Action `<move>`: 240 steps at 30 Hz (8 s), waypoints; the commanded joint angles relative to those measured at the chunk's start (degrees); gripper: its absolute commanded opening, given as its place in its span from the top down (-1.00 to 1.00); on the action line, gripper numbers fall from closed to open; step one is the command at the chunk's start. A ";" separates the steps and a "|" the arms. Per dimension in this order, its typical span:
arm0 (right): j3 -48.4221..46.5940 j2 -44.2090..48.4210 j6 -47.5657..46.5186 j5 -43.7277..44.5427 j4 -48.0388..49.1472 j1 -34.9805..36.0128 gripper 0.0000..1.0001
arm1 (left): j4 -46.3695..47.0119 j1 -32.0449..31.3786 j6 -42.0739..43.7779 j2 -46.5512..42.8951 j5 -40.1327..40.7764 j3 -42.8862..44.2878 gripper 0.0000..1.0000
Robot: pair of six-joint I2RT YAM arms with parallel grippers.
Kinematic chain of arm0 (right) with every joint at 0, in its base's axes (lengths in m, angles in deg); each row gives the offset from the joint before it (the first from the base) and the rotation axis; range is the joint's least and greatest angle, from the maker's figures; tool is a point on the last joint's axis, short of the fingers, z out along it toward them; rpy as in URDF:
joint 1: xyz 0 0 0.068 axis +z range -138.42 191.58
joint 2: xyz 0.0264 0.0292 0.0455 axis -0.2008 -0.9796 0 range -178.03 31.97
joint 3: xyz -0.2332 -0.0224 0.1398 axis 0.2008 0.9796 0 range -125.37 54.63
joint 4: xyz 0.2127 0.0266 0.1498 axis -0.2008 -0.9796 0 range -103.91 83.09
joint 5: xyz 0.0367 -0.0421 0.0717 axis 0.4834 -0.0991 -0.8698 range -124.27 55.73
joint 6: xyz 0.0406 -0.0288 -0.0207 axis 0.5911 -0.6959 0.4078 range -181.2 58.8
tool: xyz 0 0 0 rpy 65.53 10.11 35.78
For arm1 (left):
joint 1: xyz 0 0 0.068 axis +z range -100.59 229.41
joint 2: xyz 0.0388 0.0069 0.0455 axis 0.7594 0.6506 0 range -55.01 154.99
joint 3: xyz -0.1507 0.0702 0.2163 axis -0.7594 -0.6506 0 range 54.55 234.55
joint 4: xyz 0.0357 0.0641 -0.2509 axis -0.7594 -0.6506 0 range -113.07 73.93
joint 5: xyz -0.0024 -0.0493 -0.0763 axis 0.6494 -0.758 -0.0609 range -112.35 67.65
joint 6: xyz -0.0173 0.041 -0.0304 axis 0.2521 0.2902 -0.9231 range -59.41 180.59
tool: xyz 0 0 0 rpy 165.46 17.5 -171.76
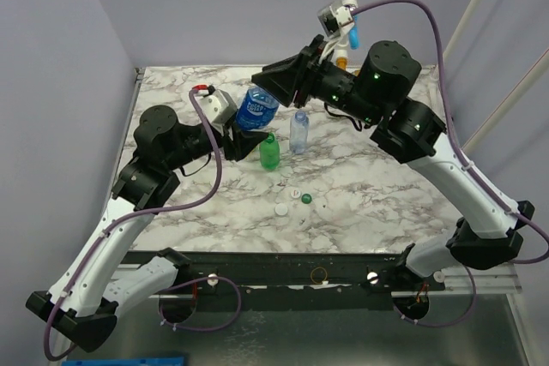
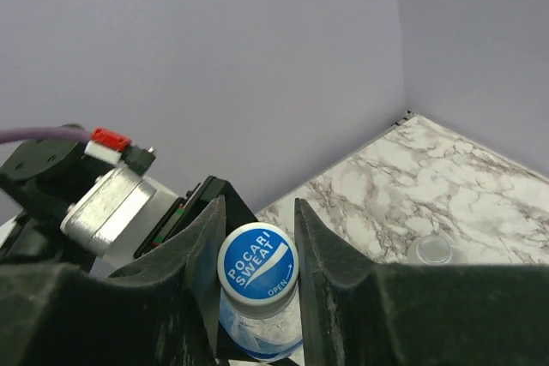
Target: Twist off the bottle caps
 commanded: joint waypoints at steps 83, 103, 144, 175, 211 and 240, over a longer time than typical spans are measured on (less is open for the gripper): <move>73.39 17.07 20.43 28.78 1.91 0.03 -0.26 | -2.49 0.91 -6.52 -4.47 -22.10 -3.44 1.00; 33.58 23.24 1.92 -12.14 16.13 -0.03 -1.00 | -2.53 0.91 -5.82 -4.38 -23.86 -5.95 1.00; 56.28 25.05 -14.34 26.09 13.79 -0.04 0.74 | -20.25 2.48 -6.60 -2.81 17.07 0.61 -0.97; 78.79 13.60 -13.89 34.46 54.23 -2.98 -0.01 | -25.13 22.20 -4.21 11.27 19.39 4.23 -0.97; 73.73 26.73 14.69 17.90 17.22 -52.02 -1.00 | 11.90 36.86 1.67 13.98 8.98 -26.74 -0.97; 92.03 5.46 -10.01 18.11 75.61 -57.74 -1.00 | 87.86 36.88 -11.05 38.66 12.63 -52.32 -0.97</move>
